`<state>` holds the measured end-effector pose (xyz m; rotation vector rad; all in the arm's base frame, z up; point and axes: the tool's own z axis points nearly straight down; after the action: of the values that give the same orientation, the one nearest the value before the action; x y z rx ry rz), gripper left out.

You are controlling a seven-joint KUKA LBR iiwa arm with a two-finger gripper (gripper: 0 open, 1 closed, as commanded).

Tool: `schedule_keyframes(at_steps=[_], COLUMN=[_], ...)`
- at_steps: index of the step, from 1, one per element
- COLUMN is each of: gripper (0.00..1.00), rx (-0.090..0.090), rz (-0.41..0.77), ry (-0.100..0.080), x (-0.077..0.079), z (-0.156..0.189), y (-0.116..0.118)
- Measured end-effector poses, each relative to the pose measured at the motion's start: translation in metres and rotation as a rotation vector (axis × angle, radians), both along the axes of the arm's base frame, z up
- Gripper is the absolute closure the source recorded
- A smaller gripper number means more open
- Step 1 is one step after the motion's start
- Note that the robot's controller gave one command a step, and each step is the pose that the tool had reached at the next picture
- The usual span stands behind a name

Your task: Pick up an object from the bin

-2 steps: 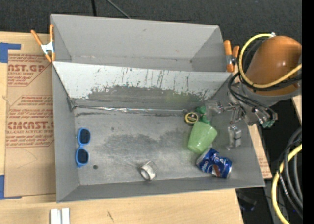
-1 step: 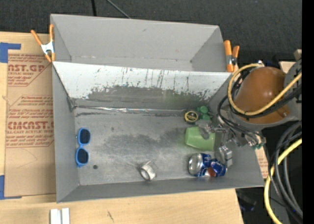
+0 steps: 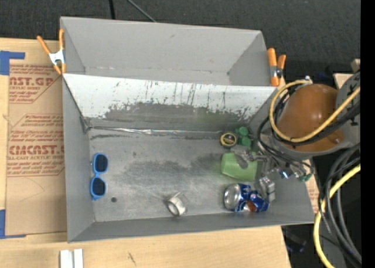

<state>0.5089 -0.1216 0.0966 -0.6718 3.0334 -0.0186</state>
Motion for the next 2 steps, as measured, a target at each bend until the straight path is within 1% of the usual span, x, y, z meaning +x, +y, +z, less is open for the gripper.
schedule_keyframes(at_steps=[1,2], gripper=[0.00,0.00], rx=[0.000,-0.008], rz=[0.035,0.172], ry=[0.000,-0.009], x=[-0.005,-0.003], z=[-0.004,-0.007], y=[0.008,0.026])
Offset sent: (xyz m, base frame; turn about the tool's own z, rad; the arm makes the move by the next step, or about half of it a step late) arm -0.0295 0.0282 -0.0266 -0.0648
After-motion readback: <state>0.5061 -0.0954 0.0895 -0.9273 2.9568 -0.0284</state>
